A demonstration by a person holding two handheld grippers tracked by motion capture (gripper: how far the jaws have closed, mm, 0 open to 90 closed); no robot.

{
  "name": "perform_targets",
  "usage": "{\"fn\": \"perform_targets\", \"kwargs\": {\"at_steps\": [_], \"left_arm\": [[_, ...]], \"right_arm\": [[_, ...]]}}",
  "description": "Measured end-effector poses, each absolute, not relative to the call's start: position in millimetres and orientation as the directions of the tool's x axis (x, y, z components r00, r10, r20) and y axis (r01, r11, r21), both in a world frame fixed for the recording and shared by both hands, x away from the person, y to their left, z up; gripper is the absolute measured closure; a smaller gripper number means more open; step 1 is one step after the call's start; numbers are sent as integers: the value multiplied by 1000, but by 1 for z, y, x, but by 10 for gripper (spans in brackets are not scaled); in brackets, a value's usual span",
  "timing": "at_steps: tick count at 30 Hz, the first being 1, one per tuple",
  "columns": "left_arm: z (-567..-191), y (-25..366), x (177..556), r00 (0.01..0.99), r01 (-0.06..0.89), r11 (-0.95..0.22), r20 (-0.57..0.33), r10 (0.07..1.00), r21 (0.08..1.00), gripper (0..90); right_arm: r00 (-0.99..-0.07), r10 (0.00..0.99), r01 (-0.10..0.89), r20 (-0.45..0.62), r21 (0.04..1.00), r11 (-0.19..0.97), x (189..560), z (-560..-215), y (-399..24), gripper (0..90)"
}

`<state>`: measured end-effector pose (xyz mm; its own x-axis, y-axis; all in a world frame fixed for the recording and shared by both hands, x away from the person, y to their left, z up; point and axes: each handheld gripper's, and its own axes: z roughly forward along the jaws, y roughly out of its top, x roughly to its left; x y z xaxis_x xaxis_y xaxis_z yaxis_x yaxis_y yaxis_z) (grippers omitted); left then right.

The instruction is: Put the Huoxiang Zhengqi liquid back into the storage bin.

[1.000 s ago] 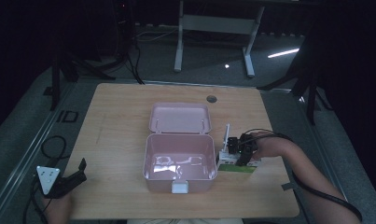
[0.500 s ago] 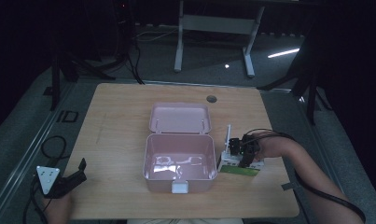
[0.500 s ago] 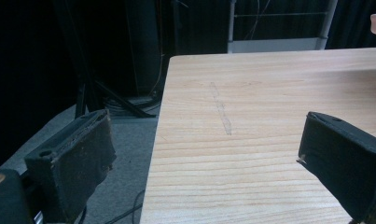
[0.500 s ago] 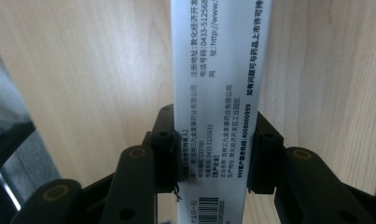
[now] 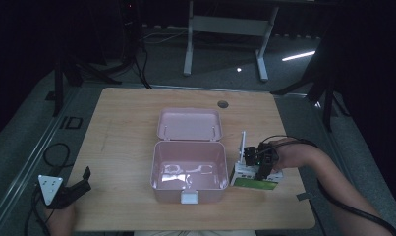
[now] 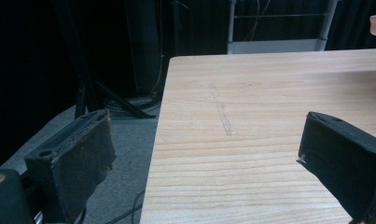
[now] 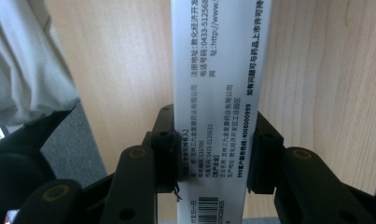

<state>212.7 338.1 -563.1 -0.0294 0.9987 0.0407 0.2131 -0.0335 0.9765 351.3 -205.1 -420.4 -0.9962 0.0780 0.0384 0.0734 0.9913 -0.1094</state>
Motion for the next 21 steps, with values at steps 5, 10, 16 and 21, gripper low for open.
{"fn": "perform_targets", "kwargs": {"at_steps": [5,10,16,21], "left_arm": [[-563,338,213,-29,214,-33,41,999,976,37],[-563,338,213,-29,214,-34,41,999,976,37],[-563,338,213,-30,214,-33,40,999,976,37],[-563,338,213,-30,214,-32,39,999,976,37]], "right_arm": [[-997,68,64,26,-129,990,345,-410,-206,618],[-997,71,69,9,-129,989,341,-397,-207,618],[-997,77,76,0,-128,989,339,-381,-208,618],[-997,81,80,-1,-134,988,336,-371,-206,618]]}}
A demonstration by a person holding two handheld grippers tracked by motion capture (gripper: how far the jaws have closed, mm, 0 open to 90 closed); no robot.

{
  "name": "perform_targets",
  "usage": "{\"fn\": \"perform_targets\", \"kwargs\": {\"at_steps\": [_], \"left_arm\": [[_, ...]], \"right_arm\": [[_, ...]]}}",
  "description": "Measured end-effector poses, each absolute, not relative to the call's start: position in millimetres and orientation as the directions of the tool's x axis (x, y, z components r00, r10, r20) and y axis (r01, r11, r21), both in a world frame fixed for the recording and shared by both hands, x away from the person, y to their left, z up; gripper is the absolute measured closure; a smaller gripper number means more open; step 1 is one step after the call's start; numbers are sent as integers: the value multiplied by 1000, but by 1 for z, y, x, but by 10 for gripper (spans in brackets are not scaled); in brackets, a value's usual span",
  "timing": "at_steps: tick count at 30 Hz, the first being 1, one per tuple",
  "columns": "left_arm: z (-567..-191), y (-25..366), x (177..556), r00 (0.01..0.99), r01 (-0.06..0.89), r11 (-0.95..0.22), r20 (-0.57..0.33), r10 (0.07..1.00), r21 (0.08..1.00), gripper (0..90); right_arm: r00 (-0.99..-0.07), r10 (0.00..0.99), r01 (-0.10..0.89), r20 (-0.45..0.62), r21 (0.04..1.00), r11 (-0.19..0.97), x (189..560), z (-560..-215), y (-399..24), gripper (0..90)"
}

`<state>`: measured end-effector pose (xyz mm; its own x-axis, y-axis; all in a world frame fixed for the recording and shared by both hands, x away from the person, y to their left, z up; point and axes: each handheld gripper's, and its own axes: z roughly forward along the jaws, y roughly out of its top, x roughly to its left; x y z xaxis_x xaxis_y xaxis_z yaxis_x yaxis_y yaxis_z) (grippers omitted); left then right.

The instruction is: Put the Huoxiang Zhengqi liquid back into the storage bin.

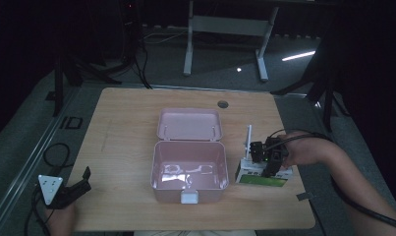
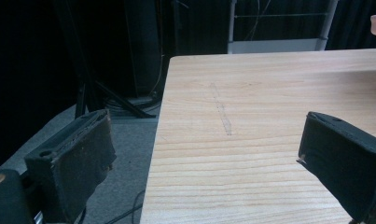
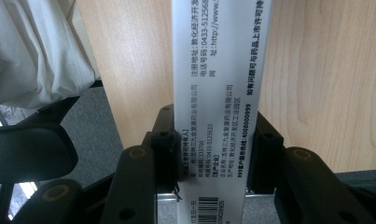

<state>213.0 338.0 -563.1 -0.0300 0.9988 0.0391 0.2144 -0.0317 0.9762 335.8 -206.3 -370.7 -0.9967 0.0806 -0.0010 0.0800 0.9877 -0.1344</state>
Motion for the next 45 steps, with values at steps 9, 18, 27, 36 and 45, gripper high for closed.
{"fn": "perform_targets", "kwargs": {"at_steps": [9,18,27,36,45], "left_arm": [[-563,338,213,-31,215,-34,42,999,976,37],[-563,338,213,-30,215,-33,41,999,976,37],[-563,338,213,-29,214,-35,42,999,976,37],[-563,338,213,-26,214,-35,42,999,976,37],[-563,338,212,-20,211,-37,42,999,977,37]], "right_arm": [[-996,89,91,-24,-135,987,333,-351,-203,618],[-995,87,91,-43,-110,990,330,-323,-197,618],[-996,79,84,-47,-116,990,330,-316,-183,618],[-998,44,48,-45,-105,993,330,-313,-162,618],[-999,23,26,-27,-100,995,332,-309,-138,618]]}}
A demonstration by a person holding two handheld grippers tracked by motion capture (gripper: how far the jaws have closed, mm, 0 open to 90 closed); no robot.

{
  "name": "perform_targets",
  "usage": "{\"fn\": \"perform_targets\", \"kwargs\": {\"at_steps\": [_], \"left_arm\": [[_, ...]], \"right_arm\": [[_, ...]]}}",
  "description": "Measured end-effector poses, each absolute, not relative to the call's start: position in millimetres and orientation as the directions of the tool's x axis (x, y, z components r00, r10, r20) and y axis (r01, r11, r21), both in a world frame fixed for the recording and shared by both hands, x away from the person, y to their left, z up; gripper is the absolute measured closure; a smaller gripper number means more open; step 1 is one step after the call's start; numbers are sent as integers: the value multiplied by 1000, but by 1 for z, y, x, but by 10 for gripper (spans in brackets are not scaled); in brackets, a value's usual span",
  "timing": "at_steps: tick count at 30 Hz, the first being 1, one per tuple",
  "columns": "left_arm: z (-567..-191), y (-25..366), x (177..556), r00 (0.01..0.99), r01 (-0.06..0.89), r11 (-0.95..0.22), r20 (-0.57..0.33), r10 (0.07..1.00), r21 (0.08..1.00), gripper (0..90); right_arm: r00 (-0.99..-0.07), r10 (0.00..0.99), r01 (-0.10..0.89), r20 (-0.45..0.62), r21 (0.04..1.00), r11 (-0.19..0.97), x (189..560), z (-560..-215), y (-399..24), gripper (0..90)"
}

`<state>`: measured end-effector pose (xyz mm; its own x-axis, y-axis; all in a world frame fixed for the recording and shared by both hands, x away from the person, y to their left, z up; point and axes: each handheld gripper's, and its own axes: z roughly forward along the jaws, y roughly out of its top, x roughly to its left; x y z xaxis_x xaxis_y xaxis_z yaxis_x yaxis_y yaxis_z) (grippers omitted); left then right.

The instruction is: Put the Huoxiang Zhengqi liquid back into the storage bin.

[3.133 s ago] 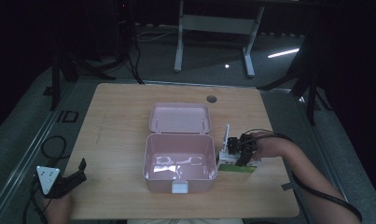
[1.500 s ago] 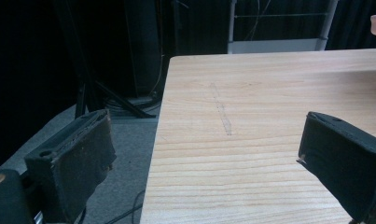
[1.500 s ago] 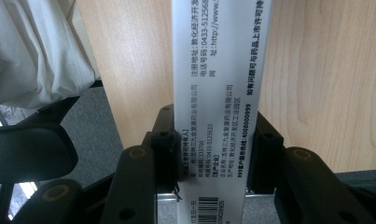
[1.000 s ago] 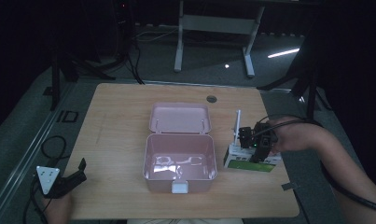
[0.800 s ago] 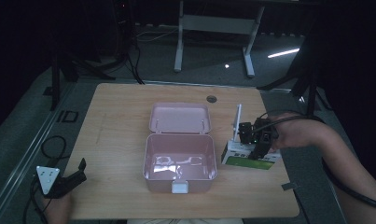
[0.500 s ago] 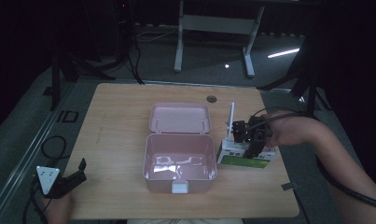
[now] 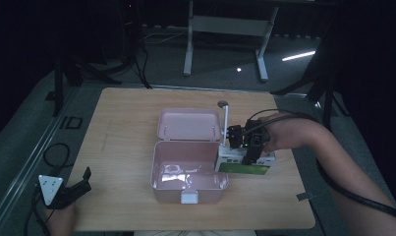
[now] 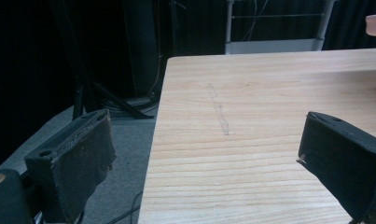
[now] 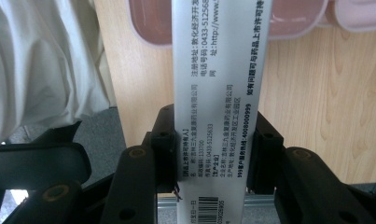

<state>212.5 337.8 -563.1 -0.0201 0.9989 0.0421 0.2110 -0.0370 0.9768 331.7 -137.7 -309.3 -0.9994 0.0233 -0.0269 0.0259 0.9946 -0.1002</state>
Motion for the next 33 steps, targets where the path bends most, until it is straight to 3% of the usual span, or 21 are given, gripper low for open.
{"fn": "perform_targets", "kwargs": {"at_steps": [17,33], "left_arm": [[-563,338,212,-19,209,-31,36,999,977,37],[-563,339,212,-15,212,-35,39,999,977,37]], "right_arm": [[-999,-41,-38,-29,-102,994,329,-304,-80,618],[-995,-96,-95,0,-126,987,322,-331,-27,618]]}}
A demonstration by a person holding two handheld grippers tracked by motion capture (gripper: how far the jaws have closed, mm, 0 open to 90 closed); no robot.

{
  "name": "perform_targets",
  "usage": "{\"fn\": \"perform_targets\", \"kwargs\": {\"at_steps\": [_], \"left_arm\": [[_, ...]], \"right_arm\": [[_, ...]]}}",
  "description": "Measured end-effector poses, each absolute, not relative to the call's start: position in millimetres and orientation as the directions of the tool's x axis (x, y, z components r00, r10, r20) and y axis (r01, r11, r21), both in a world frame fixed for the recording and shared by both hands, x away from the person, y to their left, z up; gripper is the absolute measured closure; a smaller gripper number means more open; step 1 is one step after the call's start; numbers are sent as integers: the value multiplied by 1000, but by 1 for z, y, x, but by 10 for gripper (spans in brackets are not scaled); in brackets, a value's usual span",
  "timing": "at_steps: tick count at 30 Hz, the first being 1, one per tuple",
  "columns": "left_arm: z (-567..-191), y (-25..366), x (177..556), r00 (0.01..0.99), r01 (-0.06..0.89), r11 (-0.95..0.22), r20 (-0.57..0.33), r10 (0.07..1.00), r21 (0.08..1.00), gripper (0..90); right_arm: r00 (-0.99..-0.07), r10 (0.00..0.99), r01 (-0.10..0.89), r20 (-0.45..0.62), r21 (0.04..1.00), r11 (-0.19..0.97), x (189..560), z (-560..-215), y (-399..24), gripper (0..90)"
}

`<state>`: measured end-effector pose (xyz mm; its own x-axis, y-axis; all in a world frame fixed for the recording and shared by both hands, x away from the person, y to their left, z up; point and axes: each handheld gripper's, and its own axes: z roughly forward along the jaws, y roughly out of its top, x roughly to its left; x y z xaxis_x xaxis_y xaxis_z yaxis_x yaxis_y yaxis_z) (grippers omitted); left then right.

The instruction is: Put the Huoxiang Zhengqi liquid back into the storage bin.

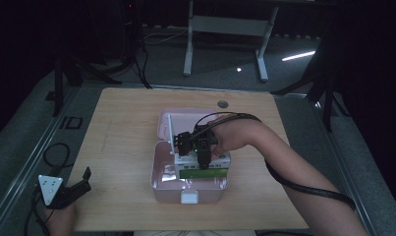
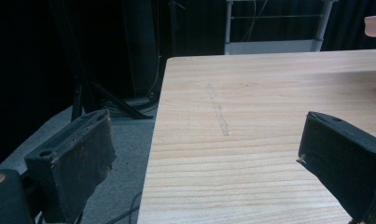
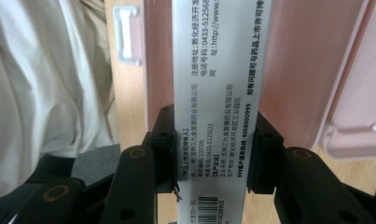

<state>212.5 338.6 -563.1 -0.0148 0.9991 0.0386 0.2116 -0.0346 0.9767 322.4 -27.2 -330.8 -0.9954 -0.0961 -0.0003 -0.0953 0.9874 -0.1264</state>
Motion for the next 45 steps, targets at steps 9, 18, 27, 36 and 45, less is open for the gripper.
{"fn": "perform_targets", "kwargs": {"at_steps": [9,18,27,36,45], "left_arm": [[-563,339,212,-13,207,-32,35,999,978,37],[-563,338,212,-14,209,-33,37,999,977,37],[-563,339,212,-12,209,-29,32,999,978,37],[-563,339,212,-12,209,-29,32,999,977,37],[-563,339,212,-11,209,-28,31,999,978,37]], "right_arm": [[-995,-97,-98,14,-111,989,325,-361,-17,618],[-996,-77,-80,34,-92,992,332,-390,-25,618],[-998,-65,-68,27,-105,992,335,-421,-28,618],[-996,-53,-60,66,-107,992,336,-442,-33,617],[-994,-49,-61,93,-121,991,334,-458,-32,615]]}}
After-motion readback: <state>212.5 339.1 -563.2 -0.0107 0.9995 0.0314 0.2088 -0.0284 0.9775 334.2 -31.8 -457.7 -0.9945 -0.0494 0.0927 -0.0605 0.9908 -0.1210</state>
